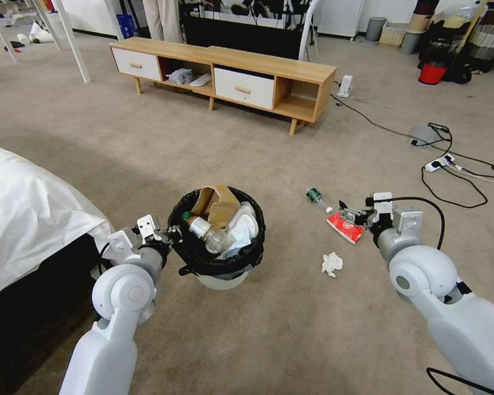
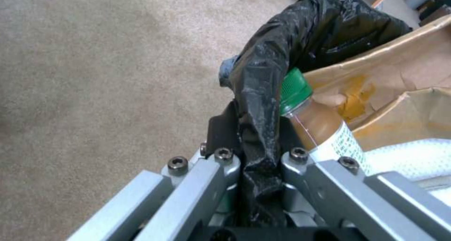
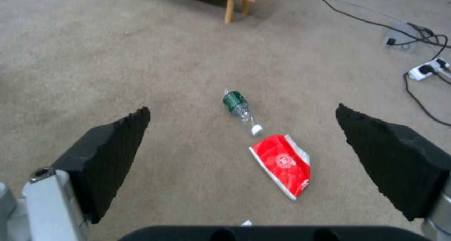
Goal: Pick up the trash bin and place the garbage on the floor into it.
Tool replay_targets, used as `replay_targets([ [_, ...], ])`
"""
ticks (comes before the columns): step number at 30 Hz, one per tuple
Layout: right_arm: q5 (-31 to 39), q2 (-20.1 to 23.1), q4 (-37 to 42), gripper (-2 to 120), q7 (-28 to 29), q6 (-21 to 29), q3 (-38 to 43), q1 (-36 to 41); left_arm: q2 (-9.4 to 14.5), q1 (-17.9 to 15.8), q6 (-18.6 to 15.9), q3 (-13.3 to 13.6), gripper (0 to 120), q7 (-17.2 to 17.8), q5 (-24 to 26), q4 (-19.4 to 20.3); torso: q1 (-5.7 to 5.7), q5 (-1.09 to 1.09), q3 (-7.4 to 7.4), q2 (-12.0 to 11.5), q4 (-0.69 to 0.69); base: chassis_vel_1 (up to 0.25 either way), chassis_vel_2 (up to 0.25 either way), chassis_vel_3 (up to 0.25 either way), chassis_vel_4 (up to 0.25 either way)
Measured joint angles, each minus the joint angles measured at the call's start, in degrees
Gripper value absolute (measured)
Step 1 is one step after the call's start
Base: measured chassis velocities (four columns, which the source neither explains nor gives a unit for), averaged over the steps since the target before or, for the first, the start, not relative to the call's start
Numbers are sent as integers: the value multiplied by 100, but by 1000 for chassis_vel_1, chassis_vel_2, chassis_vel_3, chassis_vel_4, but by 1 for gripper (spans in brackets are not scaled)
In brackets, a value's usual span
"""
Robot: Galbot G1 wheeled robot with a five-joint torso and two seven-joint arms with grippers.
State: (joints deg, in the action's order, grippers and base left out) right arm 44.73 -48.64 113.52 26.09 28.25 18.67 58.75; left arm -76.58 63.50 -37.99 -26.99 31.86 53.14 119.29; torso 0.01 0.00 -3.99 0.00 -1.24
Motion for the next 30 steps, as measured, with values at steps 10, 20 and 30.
replay_targets([
  [10, -497, -141, -140, 100, -164, -284, -16, 300, 91, 7, -4, -39, 5, -57, 6, 37, 0, -1, 0, 0, 0, 0, 0, 0, 0],
  [20, -583, -367, -333, 100, 101, -514, -18, 550, 141, 21, -6, 8, 5, -313, -193, 69, 0, -1, 0, 0, 0, 0, 0, 0, 0],
  [30, -691, -578, -500, 100, 215, -544, 49, 625, 236, 42, 17, 37, 5, -523, -500, 95, 0, 0, 0, 0, 0, 0, 0, 0, 0],
])
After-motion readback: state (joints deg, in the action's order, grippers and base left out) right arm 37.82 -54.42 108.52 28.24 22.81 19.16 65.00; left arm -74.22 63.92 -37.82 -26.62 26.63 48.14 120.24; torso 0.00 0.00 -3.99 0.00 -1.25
